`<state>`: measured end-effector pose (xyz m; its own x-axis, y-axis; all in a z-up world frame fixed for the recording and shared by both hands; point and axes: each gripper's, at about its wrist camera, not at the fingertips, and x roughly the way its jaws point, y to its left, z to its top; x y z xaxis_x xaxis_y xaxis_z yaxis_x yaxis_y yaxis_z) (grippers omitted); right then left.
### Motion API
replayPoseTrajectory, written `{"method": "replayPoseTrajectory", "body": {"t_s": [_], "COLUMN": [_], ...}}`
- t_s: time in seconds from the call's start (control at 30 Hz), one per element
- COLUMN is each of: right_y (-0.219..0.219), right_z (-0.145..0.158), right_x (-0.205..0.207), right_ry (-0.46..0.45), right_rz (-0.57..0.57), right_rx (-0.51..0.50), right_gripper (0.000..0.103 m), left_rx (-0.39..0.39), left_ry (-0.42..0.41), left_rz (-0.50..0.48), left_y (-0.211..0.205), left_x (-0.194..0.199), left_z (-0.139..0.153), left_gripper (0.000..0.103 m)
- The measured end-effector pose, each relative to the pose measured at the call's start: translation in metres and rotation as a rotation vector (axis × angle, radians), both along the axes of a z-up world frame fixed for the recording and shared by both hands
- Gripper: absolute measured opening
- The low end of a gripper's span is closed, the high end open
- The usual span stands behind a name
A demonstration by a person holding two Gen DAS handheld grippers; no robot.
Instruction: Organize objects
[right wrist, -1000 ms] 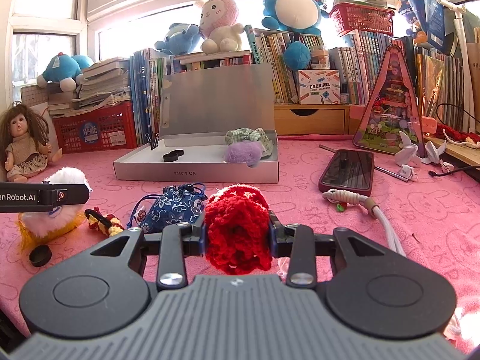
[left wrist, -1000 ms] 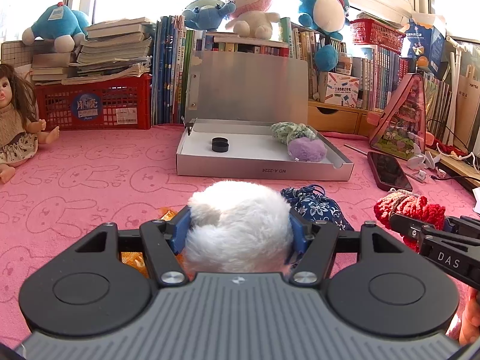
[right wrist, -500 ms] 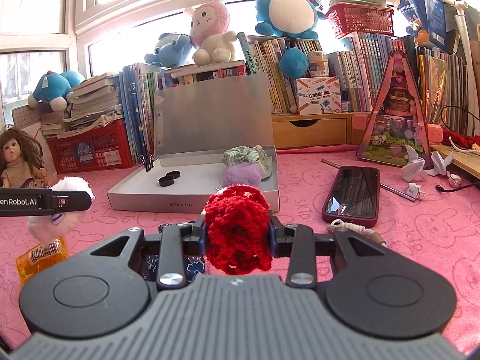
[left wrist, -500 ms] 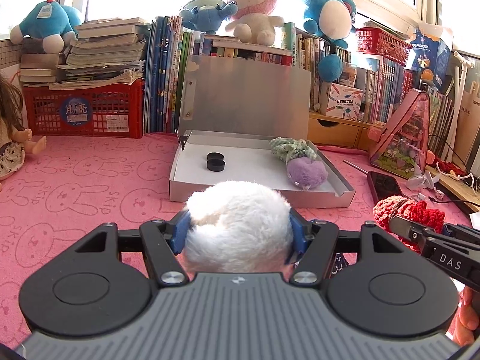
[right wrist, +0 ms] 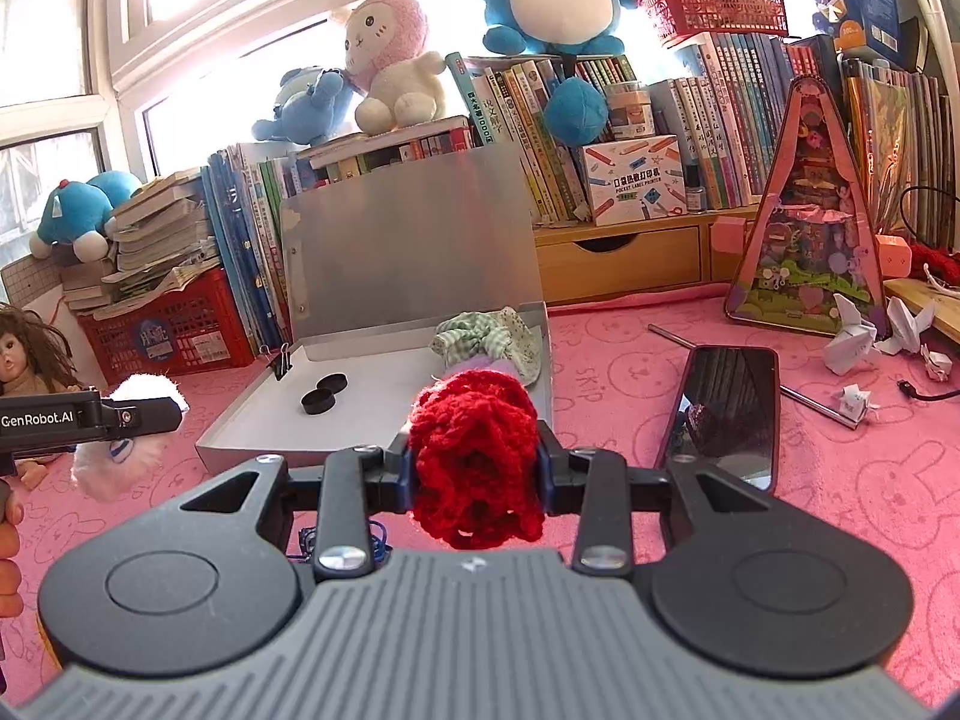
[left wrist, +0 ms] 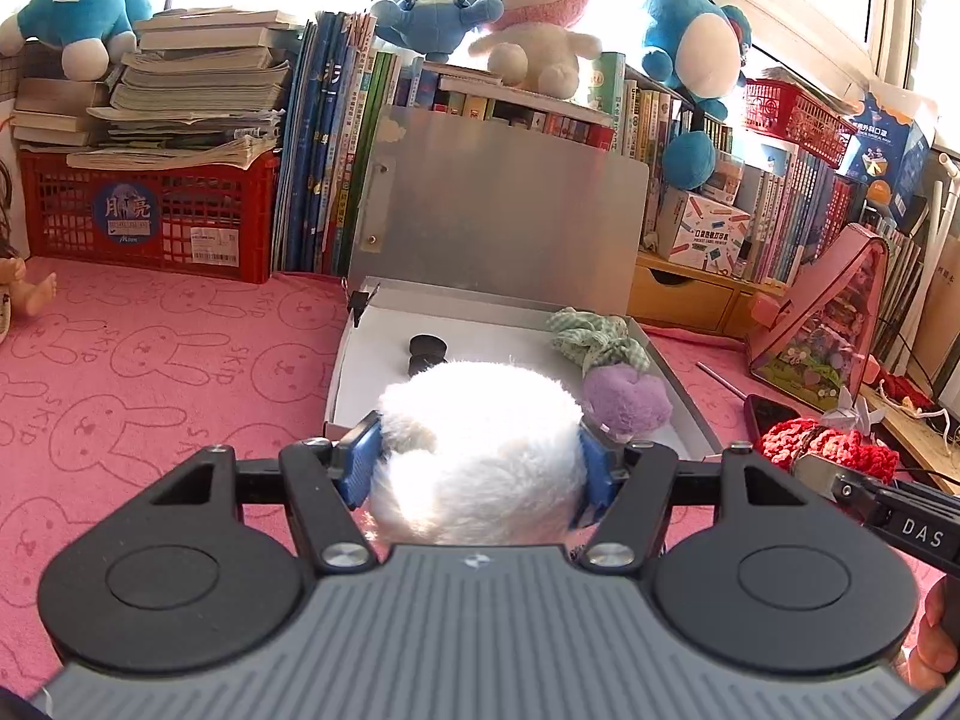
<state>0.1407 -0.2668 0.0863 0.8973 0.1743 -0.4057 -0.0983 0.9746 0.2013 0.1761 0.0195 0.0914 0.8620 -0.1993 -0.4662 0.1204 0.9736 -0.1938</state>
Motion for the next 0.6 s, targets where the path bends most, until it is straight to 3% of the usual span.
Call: {"method": "replayPoseTrajectory", "body": {"t_s": [0.47,0.6], "right_y": [0.01,0.014], "right_z": [0.002,-0.001], "right_x": [0.06,0.078], "right_ry": [0.062,0.096], "right_rz": [0.047,0.073], "right_rx": [0.033,0.068], "right_gripper": [0.04,0.04], "left_rx": [0.049,0.025], "left_ry": [0.013,0.039], "left_rz": [0.023,0.026], "left_y": [-0.009,-0.011], "left_x": [0.066,0.087], "left_z": [-0.004,-0.01], "left_gripper": [0.069,0.069]}}
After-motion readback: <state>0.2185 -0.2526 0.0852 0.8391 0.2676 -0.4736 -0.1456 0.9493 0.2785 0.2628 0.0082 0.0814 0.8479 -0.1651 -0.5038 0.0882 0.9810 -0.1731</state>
